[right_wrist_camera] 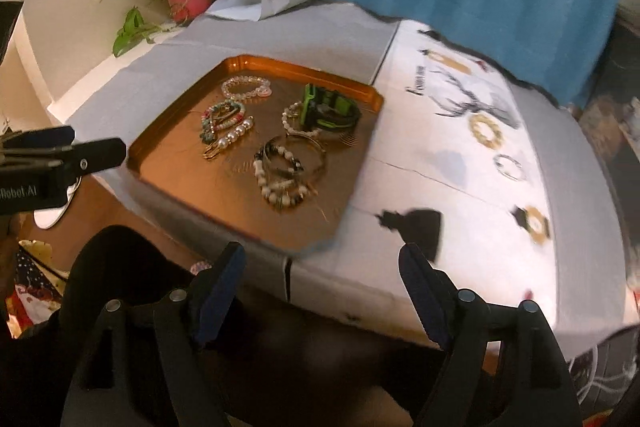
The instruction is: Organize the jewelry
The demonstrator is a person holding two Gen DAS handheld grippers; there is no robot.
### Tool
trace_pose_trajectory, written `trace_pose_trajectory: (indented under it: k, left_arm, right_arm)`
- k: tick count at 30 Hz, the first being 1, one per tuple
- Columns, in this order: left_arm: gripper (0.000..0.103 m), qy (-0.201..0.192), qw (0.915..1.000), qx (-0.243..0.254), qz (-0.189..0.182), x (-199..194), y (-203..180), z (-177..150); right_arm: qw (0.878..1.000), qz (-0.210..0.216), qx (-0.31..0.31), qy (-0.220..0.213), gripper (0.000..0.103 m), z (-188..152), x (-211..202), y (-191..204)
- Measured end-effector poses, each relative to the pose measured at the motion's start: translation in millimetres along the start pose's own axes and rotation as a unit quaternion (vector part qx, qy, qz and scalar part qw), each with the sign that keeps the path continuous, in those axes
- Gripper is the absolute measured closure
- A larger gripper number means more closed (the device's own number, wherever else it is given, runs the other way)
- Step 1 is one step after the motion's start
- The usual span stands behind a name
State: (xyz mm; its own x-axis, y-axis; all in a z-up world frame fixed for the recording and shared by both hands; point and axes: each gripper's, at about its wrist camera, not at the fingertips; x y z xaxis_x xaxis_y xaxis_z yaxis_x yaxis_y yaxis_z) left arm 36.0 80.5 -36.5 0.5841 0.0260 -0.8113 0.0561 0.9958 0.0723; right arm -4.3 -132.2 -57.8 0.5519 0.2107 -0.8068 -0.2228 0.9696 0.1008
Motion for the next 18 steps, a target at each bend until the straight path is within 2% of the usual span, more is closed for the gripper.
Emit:
trace_pose_trajectory:
  k: [10, 18]
  left_arm:
    - [0.001, -0.060, 0.9979, 0.021, -0.005, -83.8, -18.3, -22.7]
    - [0.001, -0.101, 0.9939, 0.045, 0.002, -131.2, -31.4, -39.1]
  right_arm:
    - [0.997, -0.011, 0.011, -0.081, 0.022, -34.0, -92.2, 13.1]
    - [0.994, -0.001, 0.022, -0.107, 0.021, -57.5, -127.4, 19.9]
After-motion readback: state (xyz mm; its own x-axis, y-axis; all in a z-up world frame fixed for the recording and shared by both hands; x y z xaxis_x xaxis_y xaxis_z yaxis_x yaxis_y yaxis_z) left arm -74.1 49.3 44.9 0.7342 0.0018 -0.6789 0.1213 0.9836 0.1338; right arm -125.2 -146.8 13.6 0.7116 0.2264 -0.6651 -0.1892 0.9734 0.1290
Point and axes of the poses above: each gripper's, at about its wrist camera, not at the fingertips, and x roughly the way its jaws point, y to its left, z to its top, and after that the axes turned 12 degrees about z, right-handed
